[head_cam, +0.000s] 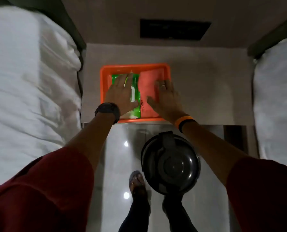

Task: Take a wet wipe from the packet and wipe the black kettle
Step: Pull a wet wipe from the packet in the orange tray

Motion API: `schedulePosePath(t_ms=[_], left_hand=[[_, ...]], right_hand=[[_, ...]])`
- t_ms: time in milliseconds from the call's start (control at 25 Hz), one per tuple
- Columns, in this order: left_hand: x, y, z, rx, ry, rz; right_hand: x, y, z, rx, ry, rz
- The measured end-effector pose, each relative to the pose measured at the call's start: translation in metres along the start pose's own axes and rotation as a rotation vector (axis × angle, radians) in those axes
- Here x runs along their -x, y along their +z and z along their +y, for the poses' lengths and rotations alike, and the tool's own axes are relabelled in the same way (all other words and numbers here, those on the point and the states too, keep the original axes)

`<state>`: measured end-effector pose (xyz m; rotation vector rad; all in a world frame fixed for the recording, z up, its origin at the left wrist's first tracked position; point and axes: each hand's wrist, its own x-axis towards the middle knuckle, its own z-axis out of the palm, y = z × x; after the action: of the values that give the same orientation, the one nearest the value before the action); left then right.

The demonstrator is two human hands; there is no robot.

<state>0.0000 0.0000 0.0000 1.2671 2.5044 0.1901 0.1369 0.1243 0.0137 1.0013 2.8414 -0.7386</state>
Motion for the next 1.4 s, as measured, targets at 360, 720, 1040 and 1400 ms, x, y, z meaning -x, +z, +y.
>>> schedulePosePath(t_ms=[360, 720, 1040, 1400], left_hand=[[-0.047, 0.065, -0.049, -0.063, -0.002, -0.218], [-0.046, 0.066, -0.054, -0.002, 0.021, -0.171], [-0.012, 0.059, -0.068, 0.772, -0.188, 0.009], [-0.006, 0.076, -0.043, 0.455, -0.038, -0.045]], right_hand=[[-0.044, 0.107, -0.027, -0.326, 0.318, -0.137], [-0.028, 0.115, -0.044, -0.461, 0.292, -0.017], [-0.047, 0.127, -0.051, -0.418, 0.373, -0.096], [-0.034, 0.092, -0.051, -0.903, 0.659, 0.308]])
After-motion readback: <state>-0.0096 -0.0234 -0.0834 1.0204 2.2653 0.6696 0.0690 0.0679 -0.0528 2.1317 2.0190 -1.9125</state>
